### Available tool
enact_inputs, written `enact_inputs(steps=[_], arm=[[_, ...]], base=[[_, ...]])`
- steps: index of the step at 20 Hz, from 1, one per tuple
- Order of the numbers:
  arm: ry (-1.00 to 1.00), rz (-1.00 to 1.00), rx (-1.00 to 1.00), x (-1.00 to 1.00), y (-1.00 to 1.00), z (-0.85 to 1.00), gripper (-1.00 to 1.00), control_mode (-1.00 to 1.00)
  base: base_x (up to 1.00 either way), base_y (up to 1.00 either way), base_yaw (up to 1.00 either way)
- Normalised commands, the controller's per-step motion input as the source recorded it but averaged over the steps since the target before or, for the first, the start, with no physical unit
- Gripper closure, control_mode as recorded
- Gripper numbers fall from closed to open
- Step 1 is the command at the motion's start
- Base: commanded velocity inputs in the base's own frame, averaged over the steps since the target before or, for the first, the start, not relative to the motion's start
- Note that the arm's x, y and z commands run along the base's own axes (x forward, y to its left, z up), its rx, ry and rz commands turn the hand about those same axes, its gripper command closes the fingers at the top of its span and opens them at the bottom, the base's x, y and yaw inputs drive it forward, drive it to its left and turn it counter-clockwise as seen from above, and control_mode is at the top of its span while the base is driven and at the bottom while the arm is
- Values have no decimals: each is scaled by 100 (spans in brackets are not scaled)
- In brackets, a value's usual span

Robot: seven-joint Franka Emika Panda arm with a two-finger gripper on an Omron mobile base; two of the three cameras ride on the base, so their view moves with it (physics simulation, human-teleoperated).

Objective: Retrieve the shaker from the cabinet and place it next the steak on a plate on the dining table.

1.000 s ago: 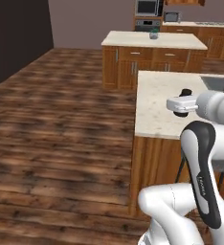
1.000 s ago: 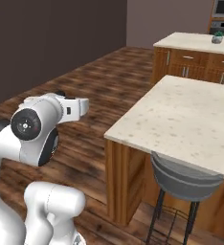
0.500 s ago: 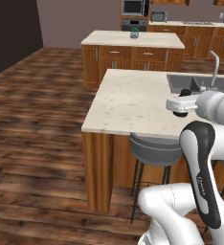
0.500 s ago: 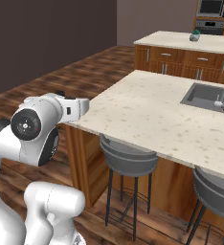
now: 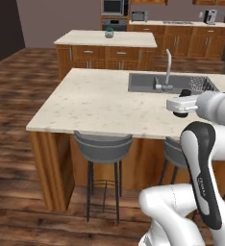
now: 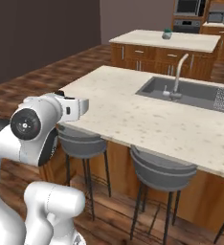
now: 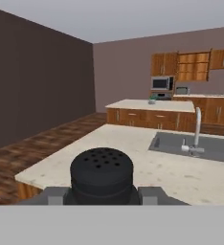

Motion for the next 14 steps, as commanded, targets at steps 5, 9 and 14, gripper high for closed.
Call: enact_inputs(steps=[5,9,14], arm=[[0,0,0,0,0,0,100,100],[0,0,0,0,0,0,100,100],[0,0,0,0,0,0,100,100]], base=[[0,-100,-28],[0,-100,-35],[0,-100,-29]])
